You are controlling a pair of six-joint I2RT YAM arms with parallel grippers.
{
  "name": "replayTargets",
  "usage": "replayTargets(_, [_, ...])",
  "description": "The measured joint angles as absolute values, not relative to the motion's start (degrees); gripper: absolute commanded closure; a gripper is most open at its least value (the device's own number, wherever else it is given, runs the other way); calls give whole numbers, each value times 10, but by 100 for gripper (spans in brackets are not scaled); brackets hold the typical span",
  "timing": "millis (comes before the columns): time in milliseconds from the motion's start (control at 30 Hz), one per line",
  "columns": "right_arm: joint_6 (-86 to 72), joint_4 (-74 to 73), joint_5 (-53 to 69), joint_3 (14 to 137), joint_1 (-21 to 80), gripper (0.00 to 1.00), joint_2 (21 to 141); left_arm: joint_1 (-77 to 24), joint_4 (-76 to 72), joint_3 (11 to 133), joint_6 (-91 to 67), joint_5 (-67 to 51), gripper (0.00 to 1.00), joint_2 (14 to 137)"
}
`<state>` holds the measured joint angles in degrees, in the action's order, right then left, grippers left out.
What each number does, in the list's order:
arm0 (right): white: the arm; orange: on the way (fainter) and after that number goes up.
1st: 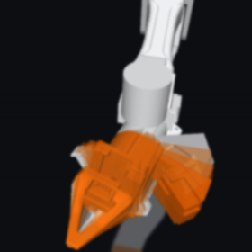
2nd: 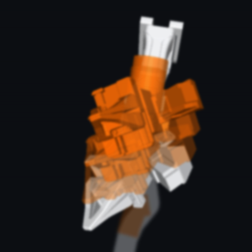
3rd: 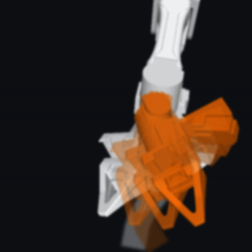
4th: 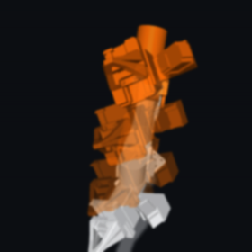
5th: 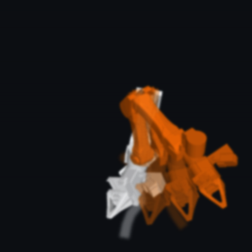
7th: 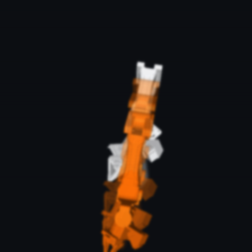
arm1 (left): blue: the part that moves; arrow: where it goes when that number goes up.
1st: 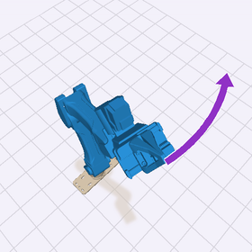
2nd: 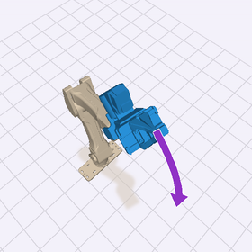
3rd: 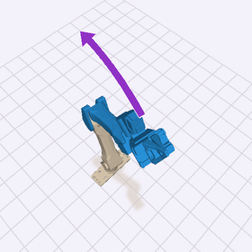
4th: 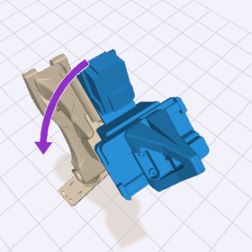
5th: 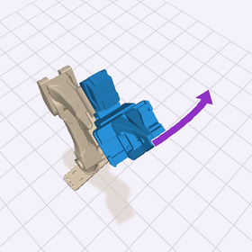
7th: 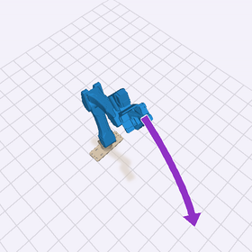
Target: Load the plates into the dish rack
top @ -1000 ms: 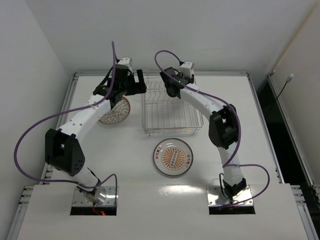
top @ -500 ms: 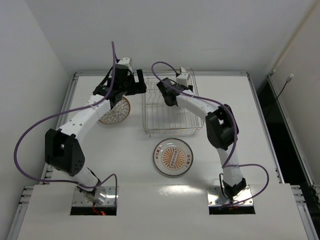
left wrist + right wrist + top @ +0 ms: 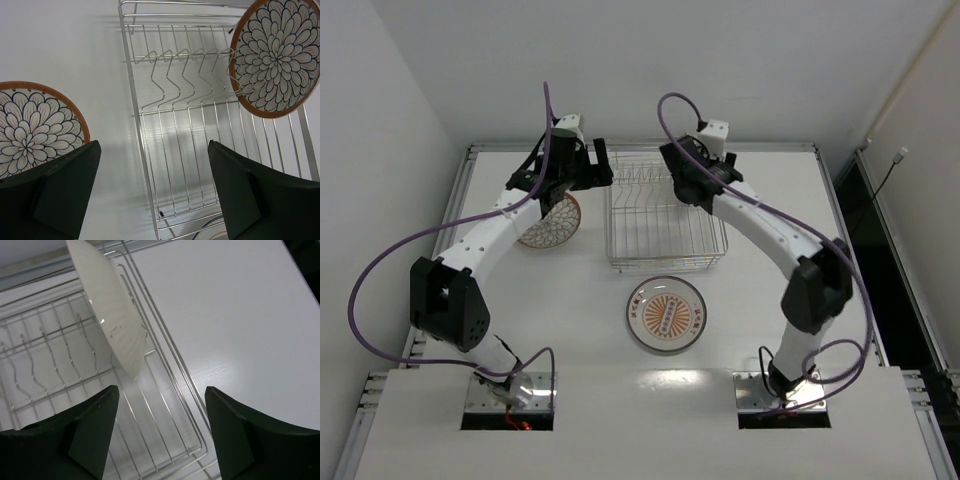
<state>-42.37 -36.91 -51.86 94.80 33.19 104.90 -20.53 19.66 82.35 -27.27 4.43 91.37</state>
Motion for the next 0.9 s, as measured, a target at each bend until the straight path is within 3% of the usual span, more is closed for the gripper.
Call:
replayTargets(433, [-385, -200, -183, 411, 328, 34, 614, -205, 197, 823, -272, 56, 13, 914])
replayTargets(567, [-423, -192, -116, 311, 327, 37, 507, -205, 197, 823, -272, 62, 13, 914])
replayTargets(700, [-466, -169, -74, 252, 328, 39, 455, -205, 198, 823, -272, 63, 13, 910])
replayTargets(900, [-540, -98, -10, 152, 328, 41, 483, -205, 198, 823, -272, 64, 13, 901])
